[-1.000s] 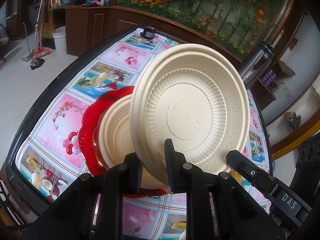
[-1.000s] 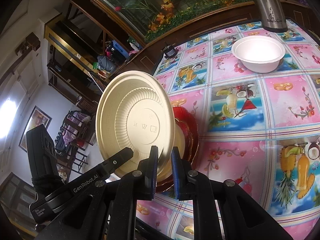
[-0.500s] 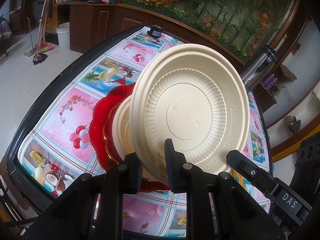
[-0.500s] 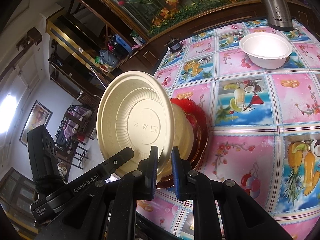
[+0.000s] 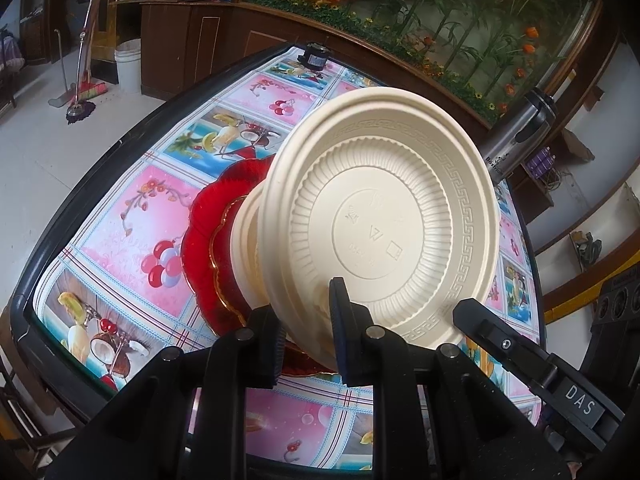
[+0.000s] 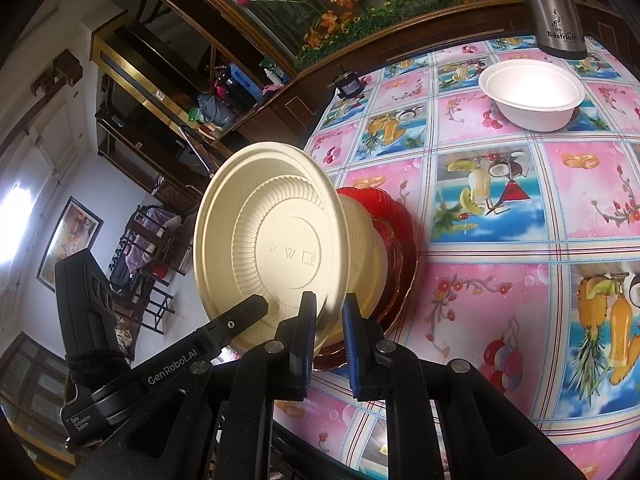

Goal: Organize plates and bowls
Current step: 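Hold the tan plate tilted beside the stack and lower it onto the stack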

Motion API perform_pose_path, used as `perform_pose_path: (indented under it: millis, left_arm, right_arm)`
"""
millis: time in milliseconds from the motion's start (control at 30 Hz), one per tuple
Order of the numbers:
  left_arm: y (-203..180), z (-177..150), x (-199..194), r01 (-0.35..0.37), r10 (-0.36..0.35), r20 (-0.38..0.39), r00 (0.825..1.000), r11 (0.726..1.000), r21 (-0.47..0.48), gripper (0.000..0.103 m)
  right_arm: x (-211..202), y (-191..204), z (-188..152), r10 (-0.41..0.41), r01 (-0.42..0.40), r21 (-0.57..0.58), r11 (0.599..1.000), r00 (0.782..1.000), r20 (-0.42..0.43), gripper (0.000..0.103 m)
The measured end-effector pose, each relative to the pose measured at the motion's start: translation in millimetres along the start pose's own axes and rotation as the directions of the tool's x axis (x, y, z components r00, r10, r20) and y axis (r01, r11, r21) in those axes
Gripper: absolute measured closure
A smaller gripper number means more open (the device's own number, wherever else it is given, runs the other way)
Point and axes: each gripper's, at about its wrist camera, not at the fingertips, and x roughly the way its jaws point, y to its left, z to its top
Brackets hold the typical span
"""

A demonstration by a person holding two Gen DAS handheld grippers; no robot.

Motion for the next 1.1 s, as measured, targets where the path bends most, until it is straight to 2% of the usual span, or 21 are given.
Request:
perform_pose_path:
  millis: [1100]
  left_arm:
    - [1.8,-3.3,3.3,0.008,-0.008,-0.012,1.0,1.0,-0.005,0.085]
  right_arm:
    - [-0.9,-1.0,-1.2,-0.003,0.003,0.001,1.0,1.0,-0.008,0.09]
